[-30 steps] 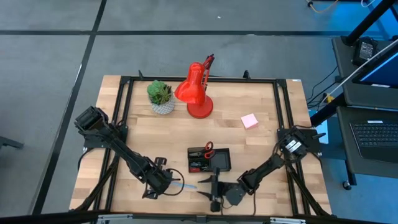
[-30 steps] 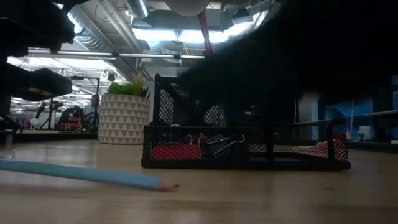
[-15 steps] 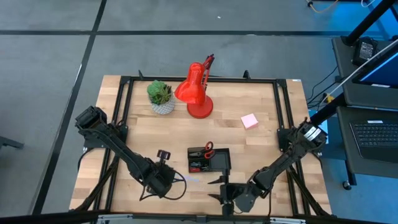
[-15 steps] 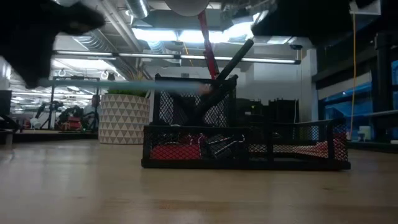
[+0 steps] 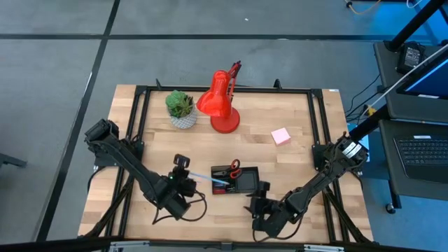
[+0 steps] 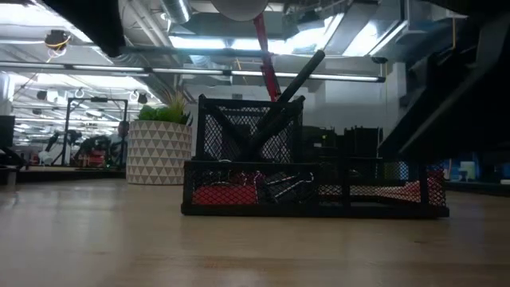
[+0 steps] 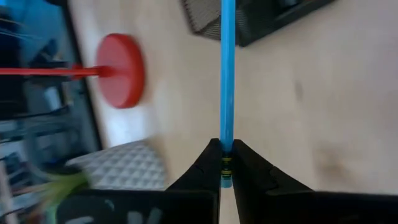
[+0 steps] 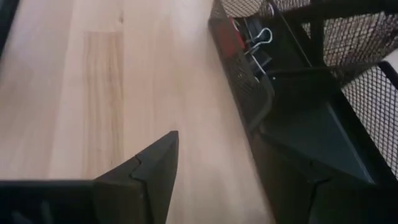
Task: Pick and place office supplies into organizer
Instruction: Put the blue pencil into the black desk organizer
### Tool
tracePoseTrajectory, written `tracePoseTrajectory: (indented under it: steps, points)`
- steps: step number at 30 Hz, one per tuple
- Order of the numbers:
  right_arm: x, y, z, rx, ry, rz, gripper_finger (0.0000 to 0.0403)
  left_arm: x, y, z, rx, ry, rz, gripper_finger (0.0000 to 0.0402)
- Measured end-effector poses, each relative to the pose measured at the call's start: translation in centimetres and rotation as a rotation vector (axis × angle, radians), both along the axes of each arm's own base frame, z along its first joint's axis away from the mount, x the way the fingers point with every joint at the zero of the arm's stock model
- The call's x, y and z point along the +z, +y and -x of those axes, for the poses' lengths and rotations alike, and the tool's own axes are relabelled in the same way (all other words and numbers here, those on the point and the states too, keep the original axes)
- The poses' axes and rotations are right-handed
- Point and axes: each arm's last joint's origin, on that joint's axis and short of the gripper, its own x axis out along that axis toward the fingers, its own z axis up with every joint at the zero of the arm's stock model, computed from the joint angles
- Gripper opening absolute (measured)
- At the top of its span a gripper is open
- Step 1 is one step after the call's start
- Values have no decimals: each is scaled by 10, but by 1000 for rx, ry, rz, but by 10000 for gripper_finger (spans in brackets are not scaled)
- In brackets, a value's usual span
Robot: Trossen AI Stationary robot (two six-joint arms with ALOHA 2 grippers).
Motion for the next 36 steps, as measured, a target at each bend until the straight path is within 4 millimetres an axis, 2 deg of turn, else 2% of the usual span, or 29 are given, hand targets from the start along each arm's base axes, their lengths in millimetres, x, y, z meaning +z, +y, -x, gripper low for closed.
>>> tracePoseTrajectory:
  steps: [9, 15, 28, 36]
  points:
    - [-1, -2, 2, -32, 13, -14, 211, 8, 26, -1, 66, 82, -134, 12]
    - [-1, -2, 2, -35, 12, -16, 211, 4, 37, -8, 59, 166, -161, 12]
    - [-1, -2, 2, -53, 7, -37, 211, -11, 34, -17, -71, 258, -330, 11]
    - [-2, -2, 2, -52, 11, -32, 211, -10, 28, -26, -117, 268, -440, 11]
